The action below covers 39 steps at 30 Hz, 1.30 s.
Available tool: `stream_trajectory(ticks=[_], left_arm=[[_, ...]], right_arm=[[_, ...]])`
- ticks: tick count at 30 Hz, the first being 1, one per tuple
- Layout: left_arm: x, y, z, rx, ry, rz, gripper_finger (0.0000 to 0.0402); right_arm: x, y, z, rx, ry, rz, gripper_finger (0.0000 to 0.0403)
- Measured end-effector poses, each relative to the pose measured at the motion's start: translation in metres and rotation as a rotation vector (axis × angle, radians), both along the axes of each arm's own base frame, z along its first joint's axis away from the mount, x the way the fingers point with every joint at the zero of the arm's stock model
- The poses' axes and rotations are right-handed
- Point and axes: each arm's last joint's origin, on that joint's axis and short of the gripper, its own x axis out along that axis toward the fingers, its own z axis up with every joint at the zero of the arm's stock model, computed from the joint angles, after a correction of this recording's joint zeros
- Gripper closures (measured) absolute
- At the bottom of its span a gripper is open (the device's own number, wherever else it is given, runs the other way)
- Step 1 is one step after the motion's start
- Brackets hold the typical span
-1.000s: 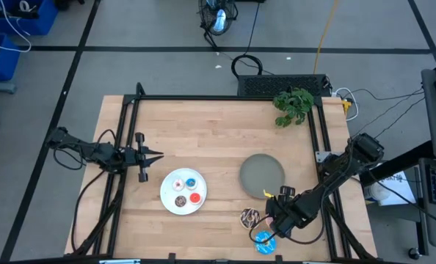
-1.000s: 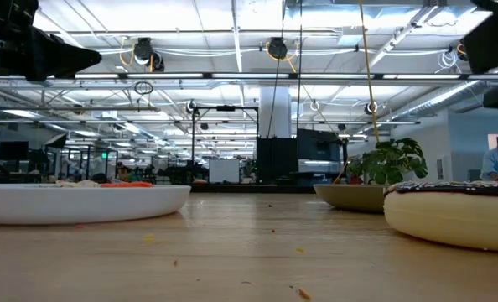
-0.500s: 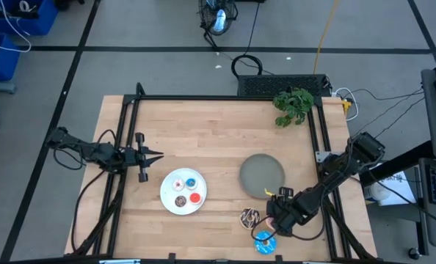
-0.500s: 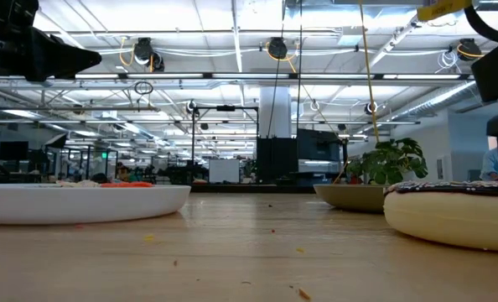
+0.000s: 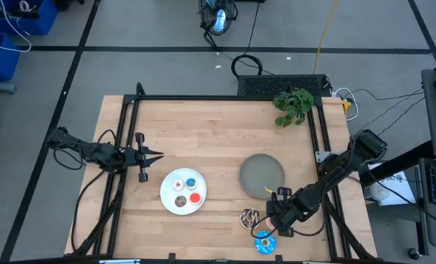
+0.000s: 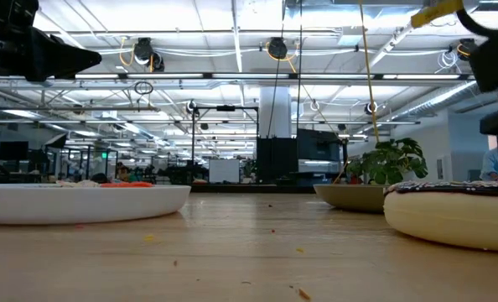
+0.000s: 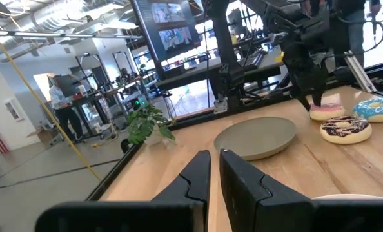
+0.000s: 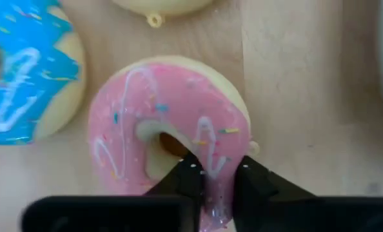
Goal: Pick & Place donuts
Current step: Put the large pink donut on the gray plate
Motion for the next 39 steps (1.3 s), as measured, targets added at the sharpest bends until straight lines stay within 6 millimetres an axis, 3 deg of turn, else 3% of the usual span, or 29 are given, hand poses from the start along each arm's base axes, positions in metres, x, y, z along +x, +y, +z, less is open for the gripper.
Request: stream_trajectory(ticks=[5,16,23,32,39], left_arm=[[0.000,0.000,0.000,0.001,0.000,0.000,0.0360],[0.000,0.000,0.000,0.001,0.000,0.000,0.0360],[0.000,0.000,0.000,0.000,0.000,0.000,0.0360],[0.000,0.000,0.000,0.001,0.000,0.000,0.0360],[0.000,0.000,0.000,0.001,-0.001,0.001,0.0360]], right_arm=[[-0.001,-0.002,0.019,0.029,-0.054,0.036,0.0391],[0.013,0.009,0.087,-0.009,-0.097,0.088,0.0390],[0.019,0.003,0.130,-0.026,-0.092,0.025,0.0390],[0.029,-0.022,0.158,-0.069,-0.046,-0.007,0.0390],[0.048,-0.069,0.178,-0.118,-0.034,-0.011,0.0390]])
